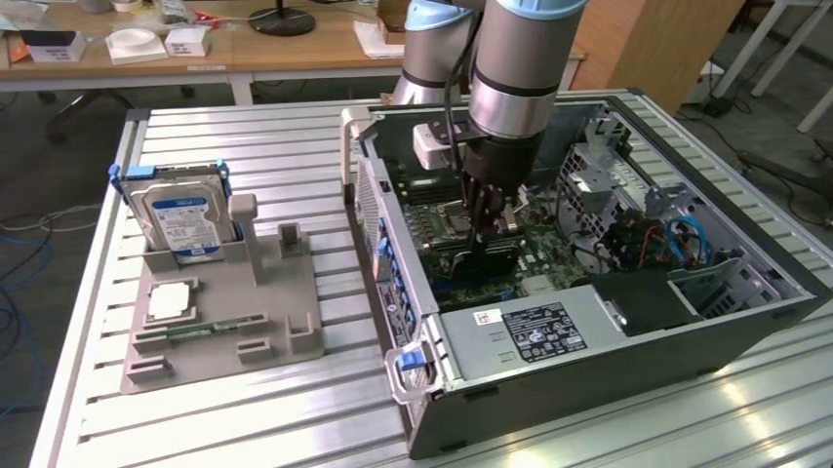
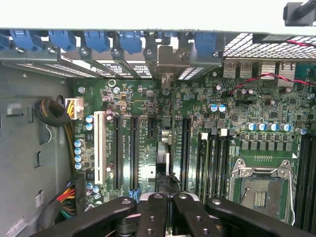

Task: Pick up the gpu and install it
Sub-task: 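Press down on the gpu until it lock into place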

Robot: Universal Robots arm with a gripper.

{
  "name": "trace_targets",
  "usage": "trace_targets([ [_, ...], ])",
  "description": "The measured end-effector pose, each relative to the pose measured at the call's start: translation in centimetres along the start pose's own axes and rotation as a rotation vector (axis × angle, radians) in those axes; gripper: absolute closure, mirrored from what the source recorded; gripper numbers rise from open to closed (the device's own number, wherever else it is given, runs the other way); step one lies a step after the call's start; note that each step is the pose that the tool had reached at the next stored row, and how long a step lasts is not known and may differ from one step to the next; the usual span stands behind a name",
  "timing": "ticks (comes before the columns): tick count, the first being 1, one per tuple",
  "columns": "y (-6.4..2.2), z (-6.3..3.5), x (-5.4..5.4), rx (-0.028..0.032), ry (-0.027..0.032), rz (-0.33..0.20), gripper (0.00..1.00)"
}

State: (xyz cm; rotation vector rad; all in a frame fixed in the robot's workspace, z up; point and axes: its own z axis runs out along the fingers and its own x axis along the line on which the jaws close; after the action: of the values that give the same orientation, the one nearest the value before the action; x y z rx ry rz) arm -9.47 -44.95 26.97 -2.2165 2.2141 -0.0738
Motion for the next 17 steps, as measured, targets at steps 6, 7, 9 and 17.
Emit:
trace_targets([
  [6, 0.01, 0.00, 0.0, 0.0001, -0.0001, 0.000, 0.90],
  [7, 0.27, -0.03, 0.0, 0.0005, -0.0006, 0.000, 0.90],
  [9, 0.99, -0.04, 0.0, 0.0055, -0.0022, 0.000, 0.90],
  [17, 3.26, -0.12, 0.0, 0.0267, -0.0023, 0.001, 0.90],
])
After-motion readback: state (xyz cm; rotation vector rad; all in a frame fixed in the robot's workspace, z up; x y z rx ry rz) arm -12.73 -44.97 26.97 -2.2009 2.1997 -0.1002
